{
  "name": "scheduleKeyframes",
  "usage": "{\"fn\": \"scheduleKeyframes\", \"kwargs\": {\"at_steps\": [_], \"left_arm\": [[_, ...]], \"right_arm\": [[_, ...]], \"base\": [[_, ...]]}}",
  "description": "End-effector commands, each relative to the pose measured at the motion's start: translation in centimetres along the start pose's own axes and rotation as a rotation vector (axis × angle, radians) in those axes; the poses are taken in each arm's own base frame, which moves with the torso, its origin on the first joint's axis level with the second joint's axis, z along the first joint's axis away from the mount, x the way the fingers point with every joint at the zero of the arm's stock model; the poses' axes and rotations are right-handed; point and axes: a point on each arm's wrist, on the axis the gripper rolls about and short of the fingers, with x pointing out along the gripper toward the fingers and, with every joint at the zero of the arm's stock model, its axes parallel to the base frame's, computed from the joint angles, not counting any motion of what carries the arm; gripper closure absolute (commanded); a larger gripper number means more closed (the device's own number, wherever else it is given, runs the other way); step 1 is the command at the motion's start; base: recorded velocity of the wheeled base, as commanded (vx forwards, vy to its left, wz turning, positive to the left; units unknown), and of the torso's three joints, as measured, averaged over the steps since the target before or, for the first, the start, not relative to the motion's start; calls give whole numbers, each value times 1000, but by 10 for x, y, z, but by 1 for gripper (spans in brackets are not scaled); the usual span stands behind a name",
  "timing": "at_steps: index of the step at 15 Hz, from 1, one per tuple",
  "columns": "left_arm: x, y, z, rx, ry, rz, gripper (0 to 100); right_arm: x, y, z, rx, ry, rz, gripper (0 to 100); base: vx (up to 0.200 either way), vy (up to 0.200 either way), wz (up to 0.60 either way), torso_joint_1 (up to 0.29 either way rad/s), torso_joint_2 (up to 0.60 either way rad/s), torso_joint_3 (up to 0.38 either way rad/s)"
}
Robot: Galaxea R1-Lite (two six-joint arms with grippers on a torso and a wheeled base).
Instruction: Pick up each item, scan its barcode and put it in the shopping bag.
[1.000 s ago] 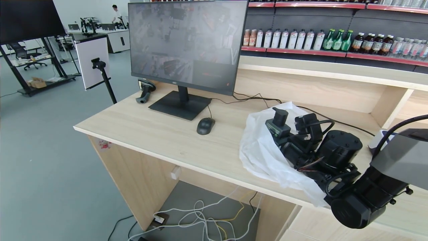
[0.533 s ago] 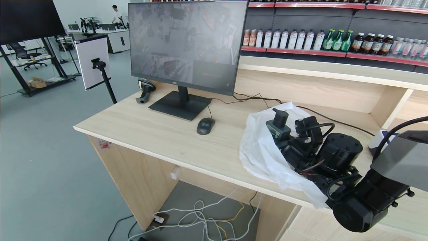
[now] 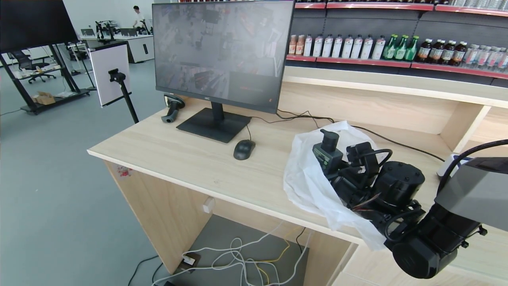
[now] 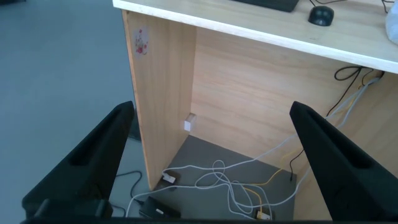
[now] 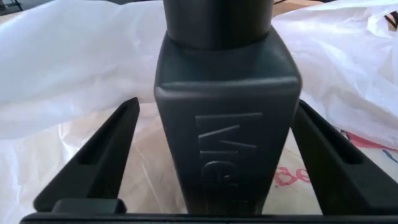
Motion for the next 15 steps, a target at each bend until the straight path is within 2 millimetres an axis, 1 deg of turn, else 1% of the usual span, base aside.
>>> {"fn": "scheduleKeyframes", "kwargs": {"at_steps": [1, 3, 6, 10, 13, 15], "left_arm": [[0, 0, 0, 0, -1, 0, 0], [0, 0, 0, 0, -1, 0, 0], [0, 0, 0, 0, -1, 0, 0], [0, 0, 0, 1, -1, 0, 0], [0, 0, 0, 1, 1, 0, 0], [0, 0, 0, 3, 1, 0, 0]], "right_arm": [[-1, 2, 7, 1, -24, 8, 0], [-4, 2, 8, 1, -22, 8, 0], [-9, 2, 26, -8, -71, 9, 0], [-22, 3, 40, -10, -99, 9, 0], [-29, 4, 44, -11, -97, 11, 0], [-35, 3, 41, -15, -76, 8, 0]], "base": [[0, 0, 0, 0, 0, 0], [0, 0, 0, 0, 0, 0], [0, 0, 0, 0, 0, 0], [0, 0, 0, 0, 0, 0], [0, 0, 0, 0, 0, 0], [0, 0, 0, 0, 0, 0]]}}
